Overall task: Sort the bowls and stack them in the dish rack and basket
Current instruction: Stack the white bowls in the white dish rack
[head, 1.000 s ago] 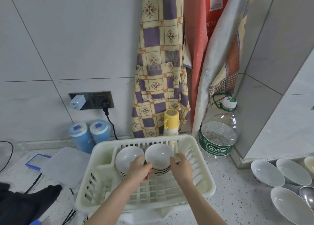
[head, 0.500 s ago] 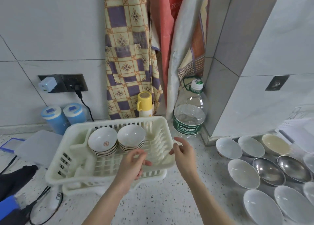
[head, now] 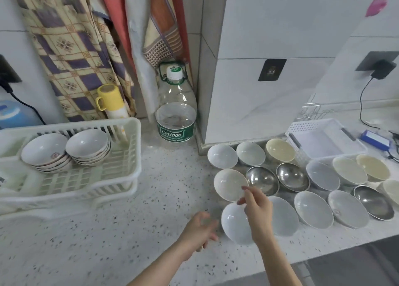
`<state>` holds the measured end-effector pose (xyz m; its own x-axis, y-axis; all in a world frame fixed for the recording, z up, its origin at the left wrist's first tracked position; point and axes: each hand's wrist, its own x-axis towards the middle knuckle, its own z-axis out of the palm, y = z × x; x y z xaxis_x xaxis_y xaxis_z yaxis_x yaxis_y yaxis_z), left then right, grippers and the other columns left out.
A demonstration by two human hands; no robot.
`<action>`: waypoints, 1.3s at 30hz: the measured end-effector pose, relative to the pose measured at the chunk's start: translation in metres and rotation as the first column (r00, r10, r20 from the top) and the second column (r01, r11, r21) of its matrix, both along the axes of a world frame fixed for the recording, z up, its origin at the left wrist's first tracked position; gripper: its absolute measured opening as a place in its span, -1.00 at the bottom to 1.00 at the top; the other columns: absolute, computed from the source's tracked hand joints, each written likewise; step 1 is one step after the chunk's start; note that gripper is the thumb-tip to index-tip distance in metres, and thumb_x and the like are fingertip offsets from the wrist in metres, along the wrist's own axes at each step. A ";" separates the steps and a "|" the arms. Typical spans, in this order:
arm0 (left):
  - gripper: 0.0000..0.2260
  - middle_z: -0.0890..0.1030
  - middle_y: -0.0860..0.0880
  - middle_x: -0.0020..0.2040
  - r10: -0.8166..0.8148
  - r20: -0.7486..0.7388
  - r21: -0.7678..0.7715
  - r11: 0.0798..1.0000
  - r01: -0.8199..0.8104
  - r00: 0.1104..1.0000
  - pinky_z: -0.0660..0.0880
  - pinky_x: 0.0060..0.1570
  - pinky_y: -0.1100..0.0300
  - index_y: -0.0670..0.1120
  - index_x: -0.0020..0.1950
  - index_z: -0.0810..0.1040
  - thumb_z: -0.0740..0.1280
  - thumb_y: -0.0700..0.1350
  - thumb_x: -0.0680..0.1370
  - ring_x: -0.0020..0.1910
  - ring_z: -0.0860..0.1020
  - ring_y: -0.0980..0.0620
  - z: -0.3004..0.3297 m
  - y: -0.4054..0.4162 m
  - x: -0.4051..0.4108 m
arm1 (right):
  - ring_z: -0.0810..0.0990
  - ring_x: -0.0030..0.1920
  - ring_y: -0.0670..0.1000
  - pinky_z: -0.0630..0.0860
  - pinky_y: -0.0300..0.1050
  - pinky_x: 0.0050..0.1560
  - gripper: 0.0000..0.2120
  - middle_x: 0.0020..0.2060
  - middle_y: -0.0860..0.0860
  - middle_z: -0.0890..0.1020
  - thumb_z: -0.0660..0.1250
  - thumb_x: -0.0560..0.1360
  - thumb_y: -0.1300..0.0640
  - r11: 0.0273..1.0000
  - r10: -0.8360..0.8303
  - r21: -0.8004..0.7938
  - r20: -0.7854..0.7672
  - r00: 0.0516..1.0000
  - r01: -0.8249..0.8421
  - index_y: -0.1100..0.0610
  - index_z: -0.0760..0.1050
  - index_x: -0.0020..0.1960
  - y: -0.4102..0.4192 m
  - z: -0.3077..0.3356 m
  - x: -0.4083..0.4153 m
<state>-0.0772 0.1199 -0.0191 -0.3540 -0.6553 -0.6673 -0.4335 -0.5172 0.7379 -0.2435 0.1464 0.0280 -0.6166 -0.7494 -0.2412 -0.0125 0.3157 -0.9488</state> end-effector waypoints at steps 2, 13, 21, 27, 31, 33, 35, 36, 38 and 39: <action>-0.65 0.73 -0.02 -0.22 0.029 -0.008 0.040 0.999 -0.029 1.000 0.24 -0.54 0.35 0.14 0.20 0.30 0.32 0.19 0.51 -0.57 0.38 0.12 -0.009 0.012 -0.020 | 0.43 -0.50 -0.15 0.35 -0.21 -0.37 -0.84 -0.44 0.01 0.63 0.27 0.56 0.17 0.998 -0.052 0.044 0.122 0.991 0.047 0.09 0.64 -0.03 0.024 -0.014 -0.011; -0.77 0.73 -0.18 -0.10 0.145 -0.015 0.088 0.986 -0.143 0.989 0.26 -0.58 0.29 0.01 0.17 0.39 0.21 -0.20 0.54 -0.53 0.39 0.11 -0.024 0.033 -0.058 | 0.32 -0.51 -0.04 0.24 -0.25 -0.57 -0.69 -0.36 0.11 0.71 0.28 0.54 -0.09 0.913 -0.302 0.362 0.292 0.908 0.187 0.17 0.57 -0.06 0.086 -0.063 -0.055; -0.74 0.72 -0.24 -0.19 0.222 -0.112 0.204 0.959 -0.196 0.969 0.17 -0.60 0.33 -0.08 0.16 0.46 0.21 -0.28 0.51 -0.56 0.32 0.14 -0.024 0.027 -0.045 | 0.36 -0.42 0.00 0.24 -0.16 -0.45 -0.81 -0.12 0.11 0.71 0.17 0.53 0.13 0.901 -0.397 0.300 0.286 0.872 0.312 0.12 0.42 0.12 0.074 -0.069 -0.061; -0.70 0.72 -0.26 -0.13 0.200 -0.175 0.158 0.972 -0.173 0.964 0.16 -0.57 0.31 -0.10 0.20 0.48 0.19 -0.26 0.48 -0.54 0.28 0.12 -0.008 0.014 -0.026 | 0.33 -0.41 0.00 0.31 -0.14 -0.38 -0.72 -0.24 0.11 0.71 0.17 0.47 0.17 0.881 -0.457 0.252 0.240 0.856 0.400 0.23 0.48 0.13 0.068 -0.068 -0.047; -0.72 0.71 -0.28 -0.13 0.252 -0.251 0.110 0.967 -0.231 0.934 0.15 -0.58 0.29 -0.14 0.19 0.50 0.18 -0.26 0.51 -0.57 0.25 0.12 0.008 0.001 -0.009 | 0.23 -0.50 -0.03 0.24 -0.16 -0.48 -0.77 -0.29 0.15 0.71 0.17 0.42 0.17 0.898 -0.437 0.187 0.265 0.859 0.399 0.20 0.51 0.01 0.062 -0.060 -0.023; -0.74 0.71 -0.28 -0.14 0.287 -0.283 0.080 0.958 -0.275 0.915 0.14 -0.58 0.29 -0.15 0.18 0.51 0.18 -0.26 0.53 -0.57 0.25 0.11 0.016 -0.007 0.003 | 0.21 -0.51 -0.04 0.21 -0.18 -0.50 -0.80 -0.28 0.18 0.71 0.17 0.40 0.18 0.904 -0.428 0.151 0.283 0.858 0.400 0.19 0.50 -0.04 0.058 -0.054 -0.011; -0.75 0.71 -0.28 -0.15 0.327 -0.317 0.056 0.943 -0.327 0.890 0.15 -0.59 0.30 -0.15 0.17 0.51 0.18 -0.26 0.53 -0.58 0.25 0.12 0.024 -0.014 0.016 | 0.19 -0.53 -0.06 0.20 -0.19 -0.52 -0.78 -0.28 0.20 0.70 0.17 0.39 0.19 0.907 -0.421 0.111 0.295 0.858 0.407 0.22 0.48 -0.02 0.051 -0.047 0.001; -0.75 0.71 -0.28 -0.15 0.347 -0.333 0.047 0.935 -0.352 0.877 0.16 -0.60 0.30 -0.15 0.17 0.51 0.18 -0.26 0.53 -0.58 0.26 0.12 0.029 -0.018 0.023 | 0.19 -0.55 -0.07 0.20 -0.20 -0.53 -0.79 -0.28 0.21 0.70 0.17 0.39 0.20 0.908 -0.416 0.088 0.300 0.858 0.409 0.22 0.49 -0.02 0.047 -0.042 0.007; -0.76 0.71 -0.28 -0.17 0.385 -0.363 0.027 0.915 -0.404 0.848 0.17 -0.62 0.32 -0.14 0.17 0.50 0.17 -0.26 0.54 -0.59 0.26 0.13 0.038 -0.025 0.041 | 0.19 -0.57 -0.09 0.20 -0.23 -0.55 -0.82 -0.27 0.23 0.69 0.17 0.40 0.23 0.919 -0.386 0.045 0.318 0.866 0.393 0.19 0.50 -0.06 0.036 -0.032 0.019; -0.76 0.71 -0.28 -0.17 0.402 -0.377 0.018 0.904 -0.428 0.834 0.18 -0.63 0.32 -0.14 0.16 0.50 0.17 -0.26 0.54 -0.59 0.26 0.13 0.043 -0.028 0.050 | 0.19 -0.57 -0.09 0.20 -0.25 -0.56 -0.83 -0.26 0.24 0.69 0.17 0.41 0.24 0.926 -0.363 0.029 0.328 0.872 0.375 0.18 0.51 -0.08 0.031 -0.026 0.025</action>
